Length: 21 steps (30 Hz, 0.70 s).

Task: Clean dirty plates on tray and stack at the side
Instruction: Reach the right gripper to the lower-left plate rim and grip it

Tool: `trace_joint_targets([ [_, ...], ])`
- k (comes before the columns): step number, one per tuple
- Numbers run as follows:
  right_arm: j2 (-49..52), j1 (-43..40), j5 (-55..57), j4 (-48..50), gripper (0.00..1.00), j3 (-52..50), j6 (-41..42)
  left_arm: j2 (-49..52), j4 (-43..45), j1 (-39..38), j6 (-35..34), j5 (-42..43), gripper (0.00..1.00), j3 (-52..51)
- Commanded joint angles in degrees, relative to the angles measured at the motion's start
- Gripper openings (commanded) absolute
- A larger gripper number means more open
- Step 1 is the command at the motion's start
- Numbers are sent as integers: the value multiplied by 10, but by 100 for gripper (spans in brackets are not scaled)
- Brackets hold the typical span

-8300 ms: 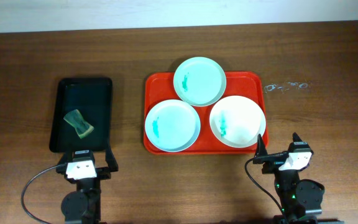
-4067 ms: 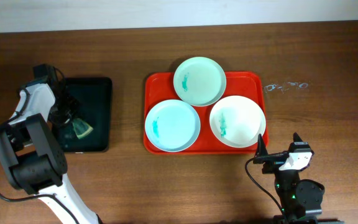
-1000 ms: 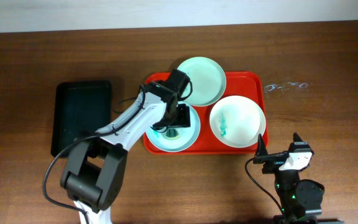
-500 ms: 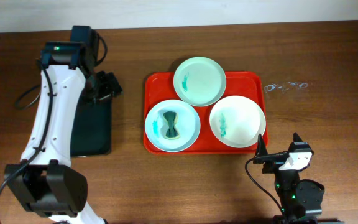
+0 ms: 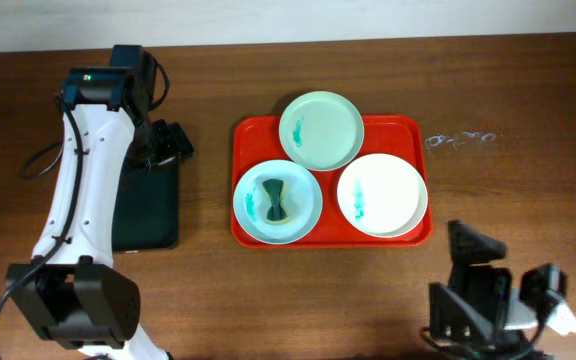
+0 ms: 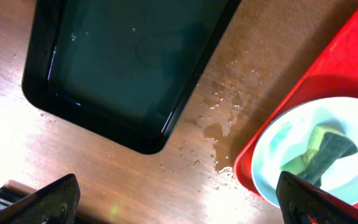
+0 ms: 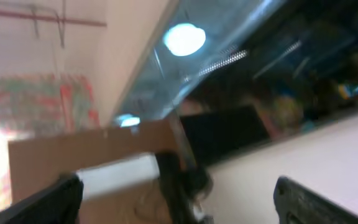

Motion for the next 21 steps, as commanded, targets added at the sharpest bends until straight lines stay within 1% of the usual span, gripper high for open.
trace_joint_targets([
  [1, 90, -3, 50, -317, 98, 250, -236, -2, -1, 0, -1, 2, 99, -1],
  [2, 151, -3, 76, -454, 98, 344, -296, -2, -1, 0, -1, 2, 99, -1],
  [3, 255, -3, 95, -620, 98, 471, -341, -2, 0, 0, -1, 2, 99, -1],
  [4, 314, -3, 94, -697, 99, 530, -349, -2, 2, 0, -1, 2, 99, -1],
  [5, 360, -3, 86, -751, 98, 572, -349, -2, 2, 0, -1, 2, 99, -1],
  [6, 434, -3, 63, -815, 98, 632, -349, -2, 1, 0, -1, 2, 99, -1],
  [8, 530, -3, 15, -849, 98, 692, -349, -2, -3, -2, -1, 2, 99, -1],
  [10, 617, -2, -67, -852, 98, 701, -349, -2, -3, -3, 0, 2, 99, -2],
  [11, 659, 6, -76, -865, 100, 699, -356, -2, -1, -5, 0, 2, 99, -2],
  [12, 729, 35, -63, -893, 78, 694, -373, -2, 4, -9, 0, 2, 99, -2],
  [13, 768, 58, -42, -905, 73, 692, -384, -2, 6, -12, 0, 2, 99, -2],
  [14, 798, 77, -14, -908, 69, 690, -383, -2, 8, -14, -1, 2, 99, -2],
  [16, 887, 136, 60, -901, 58, 690, -380, -2, 13, -20, 0, 2, 99, -2],
  [17, 937, 168, 93, -884, 55, 690, -380, -2, 14, -23, 0, 2, 99, -2],
  [19, 1007, 200, 169, -850, 55, 690, -350, -2, 14, -32, 2, 0, 99, -2],
  [20, 1032, 204, 185, -836, 55, 690, -348, -2, 15, -36, 11, 0, 99, -2],
  [21, 1060, 203, 182, -817, 51, 690, -349, -2, 14, -41, 12, 0, 99, -2],
])
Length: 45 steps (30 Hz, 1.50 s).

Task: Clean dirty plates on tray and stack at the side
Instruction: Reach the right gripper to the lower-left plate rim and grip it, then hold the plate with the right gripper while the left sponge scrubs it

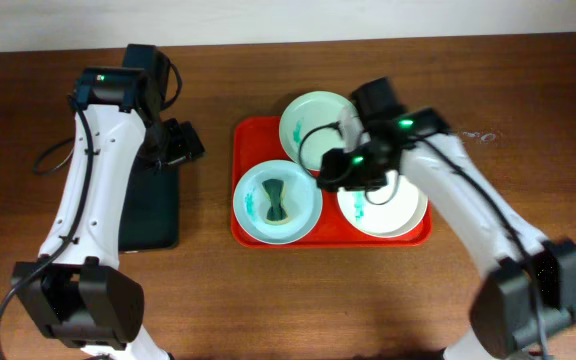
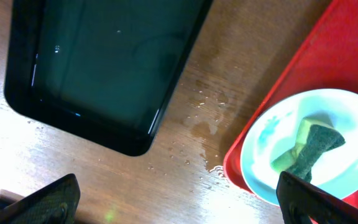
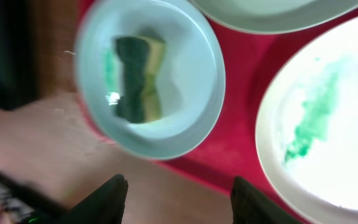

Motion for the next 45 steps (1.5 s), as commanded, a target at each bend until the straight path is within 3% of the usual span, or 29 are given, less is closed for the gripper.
trace_joint_targets([
  [1, 66, 5, 63, 40, 40, -3, 10, -2, 0, -16, 12, -4, 99, 0],
  [4, 127, 5, -3, 100, 37, -3, -37, -2, 3, -33, 12, -4, 99, -5],
  [8, 150, -2, -3, 126, 38, -3, -76, -2, 21, -50, 12, -4, 99, -26],
  [13, 163, -11, 14, 131, 38, -3, -76, -2, 51, -64, 12, 5, 99, -66],
  [15, 178, -14, -1, 134, 38, -3, -84, -2, 70, -64, 57, 45, 100, -82],
  [20, 197, -15, -18, 132, 37, -3, -85, -2, 82, -66, 65, 57, 96, -92],
  [22, 197, -15, -37, 132, 22, -3, -85, -2, 84, -66, 82, 72, 95, -92],
  [24, 197, -15, -46, 131, 13, -3, -85, -2, 89, -67, 89, 89, 84, -92],
  [25, 197, -15, -58, 131, 6, -3, -85, -2, 94, -69, 89, 89, 69, -94],
  [27, 197, -15, -73, 129, 4, -3, -84, -2, 112, -77, 89, 104, 47, -111],
  [29, 197, -15, -75, 120, 4, -3, -85, -2, 149, -89, 89, 122, 39, -153],
  [33, 197, -15, -88, 118, 4, -3, -85, -2, 249, -109, 88, 176, 40, -231],
  [37, 197, -15, -87, 118, 4, -3, -84, -1, 336, -148, 61, 177, 54, -286],
  [41, 197, -15, -87, 118, 4, -3, -85, 2, 394, -181, 58, 177, 49, -308],
  [45, 196, -15, -80, 117, 4, 0, -85, 15, 413, -189, 45, 172, 50, -308],
])
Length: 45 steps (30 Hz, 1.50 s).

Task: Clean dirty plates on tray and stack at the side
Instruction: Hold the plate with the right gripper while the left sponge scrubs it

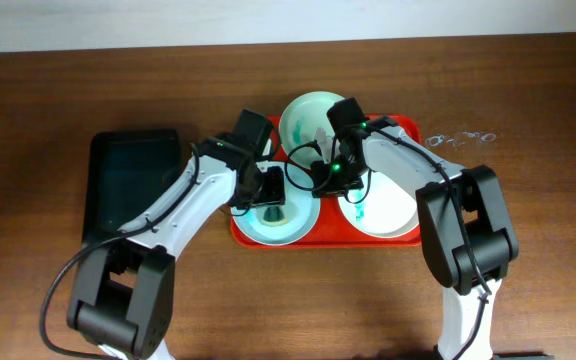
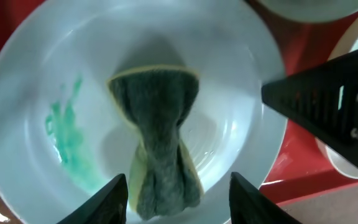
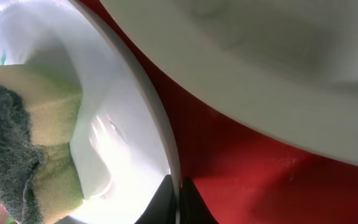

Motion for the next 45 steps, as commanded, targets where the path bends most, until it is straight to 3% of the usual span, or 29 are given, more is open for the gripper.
trace_joint_targets([
  [1, 5, -2, -8, -9, 4, 5, -1, 20, 9, -2, -17, 2, 51, -5],
  [6, 4, -2, 28, -64, 4, 42, -2, 47, 21, -4, -20, 3, 53, -5],
  [9, 4, 0, 27, -62, 4, 42, -3, 50, 34, -16, -20, 2, 48, -5],
  [16, 4, 0, 45, -63, 4, 41, -3, 81, 41, -26, -20, 2, 22, -5],
  [18, 4, 0, 50, -65, 4, 41, -3, 82, 40, -24, -20, -28, 4, -4],
  [19, 4, 0, 50, -65, 4, 41, -3, 82, 36, -24, -20, -52, 1, -3],
  [23, 4, 0, 54, -65, 4, 41, -3, 82, 1, -20, -20, -172, 0, -3],
  [29, 4, 0, 56, -67, 4, 41, -3, 82, -80, 8, -20, -253, 0, 63],
  [32, 4, 0, 56, -67, 4, 41, -3, 82, -104, 22, -20, -224, 0, 110],
  [35, 4, 0, 56, -67, 4, 41, -3, 82, -98, 25, -20, -81, 0, 127],
  [39, 4, 0, 56, -66, 4, 41, -2, 99, -66, 23, -20, 9, 0, 120],
  [45, 4, -1, 56, -66, 4, 41, -2, 170, -68, 23, -20, -41, 0, 119],
])
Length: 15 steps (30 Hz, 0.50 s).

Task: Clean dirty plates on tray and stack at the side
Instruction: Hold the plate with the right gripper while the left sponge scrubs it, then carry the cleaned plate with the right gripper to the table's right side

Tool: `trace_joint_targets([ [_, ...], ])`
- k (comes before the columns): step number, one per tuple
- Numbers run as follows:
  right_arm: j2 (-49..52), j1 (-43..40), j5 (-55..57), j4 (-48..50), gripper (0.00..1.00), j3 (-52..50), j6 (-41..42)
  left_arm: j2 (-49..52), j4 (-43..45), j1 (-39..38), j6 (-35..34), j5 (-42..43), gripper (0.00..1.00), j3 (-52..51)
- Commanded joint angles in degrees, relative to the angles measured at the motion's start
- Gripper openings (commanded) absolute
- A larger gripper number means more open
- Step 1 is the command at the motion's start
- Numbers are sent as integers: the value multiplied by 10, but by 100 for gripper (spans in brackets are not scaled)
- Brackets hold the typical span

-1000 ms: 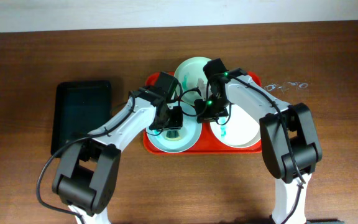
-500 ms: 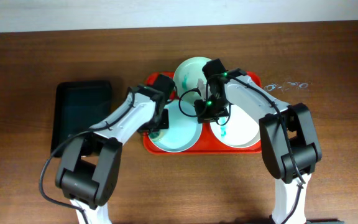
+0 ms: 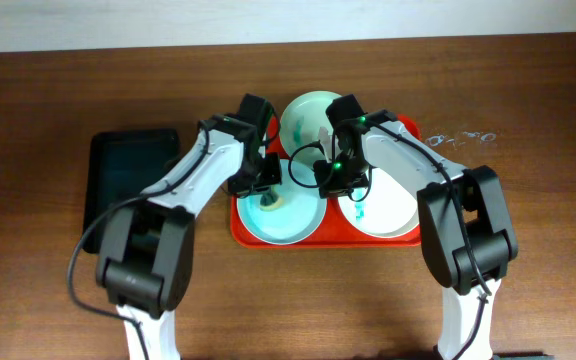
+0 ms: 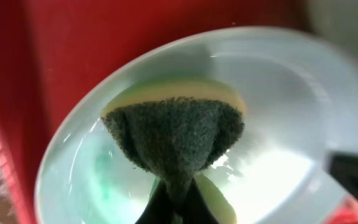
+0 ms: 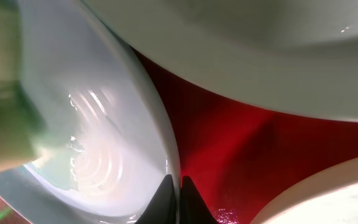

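A red tray holds three plates: a light-blue one at front left, a pale-green one at the back, and a white one with a green smear at the right. My left gripper is shut on the green-and-yellow sponge, which is pressed into the light-blue plate; its fingertips pinch the sponge's middle. My right gripper is shut on that plate's right rim, one finger inside and one outside.
A black tray of water lies on the table left of the red tray. Water drops sit on the wood to the right. The pale-green plate lies close behind my right gripper, the white plate beside it.
My left gripper, open above the sponge before, is now shut on it at the plate's far left side. The green smear is spread thin. My right gripper still clamps the rim.
First my left gripper hung open over the black tray and my right arm was folded at the table's front. Then my right gripper was open above the red tray. Then it was shut on the light-blue plate's rim, my left open over the sponge, which it now holds.
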Motion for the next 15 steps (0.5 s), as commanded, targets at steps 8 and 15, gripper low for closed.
trace_joint_targets([
  [8, 4, -1, 3, -1, 4, 10, -4, 45, -80, 0, 1, -300, 0, 12],
  [15, 3, -1, 3, -2, 4, 10, -4, -30, -111, 12, 0, -178, 0, 91],
])
